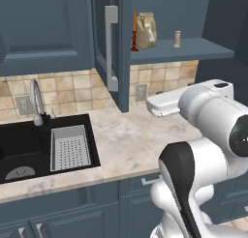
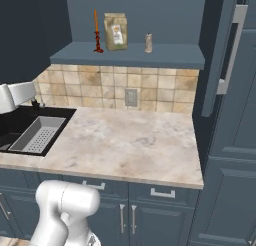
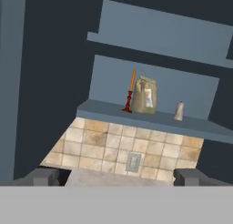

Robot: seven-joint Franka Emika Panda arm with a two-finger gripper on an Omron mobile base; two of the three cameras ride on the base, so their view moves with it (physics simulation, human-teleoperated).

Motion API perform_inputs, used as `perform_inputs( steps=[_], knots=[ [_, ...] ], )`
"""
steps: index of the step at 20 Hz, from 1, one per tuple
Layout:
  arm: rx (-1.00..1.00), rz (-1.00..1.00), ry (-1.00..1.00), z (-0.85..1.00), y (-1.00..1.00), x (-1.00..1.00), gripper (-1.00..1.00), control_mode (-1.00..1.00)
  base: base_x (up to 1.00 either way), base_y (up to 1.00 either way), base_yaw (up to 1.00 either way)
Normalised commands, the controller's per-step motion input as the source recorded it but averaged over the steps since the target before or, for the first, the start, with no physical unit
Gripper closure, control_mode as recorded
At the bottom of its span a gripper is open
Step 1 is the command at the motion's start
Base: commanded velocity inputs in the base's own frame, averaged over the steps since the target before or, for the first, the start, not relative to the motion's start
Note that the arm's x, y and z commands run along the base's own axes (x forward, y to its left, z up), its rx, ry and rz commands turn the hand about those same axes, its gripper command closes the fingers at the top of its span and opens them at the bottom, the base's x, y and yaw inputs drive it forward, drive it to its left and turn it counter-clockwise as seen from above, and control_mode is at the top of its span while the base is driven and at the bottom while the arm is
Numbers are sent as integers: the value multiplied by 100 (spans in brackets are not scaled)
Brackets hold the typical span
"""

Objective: Pick the candle and candle from the dining table and place them in the open cabinet. Close the cabinet after placing the objects.

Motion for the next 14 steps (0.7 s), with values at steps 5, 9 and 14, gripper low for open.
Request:
perform_inputs(
  steps=[5,9,14],
  knots=[
    [2,0,-1,0,0,-21,-100,-100,0,0,0],
    [4,0,-4,0,0,-49,-100,-100,0,0,0],
    [1,0,-2,0,15,-39,-100,-100,0,0,0]
  ],
)
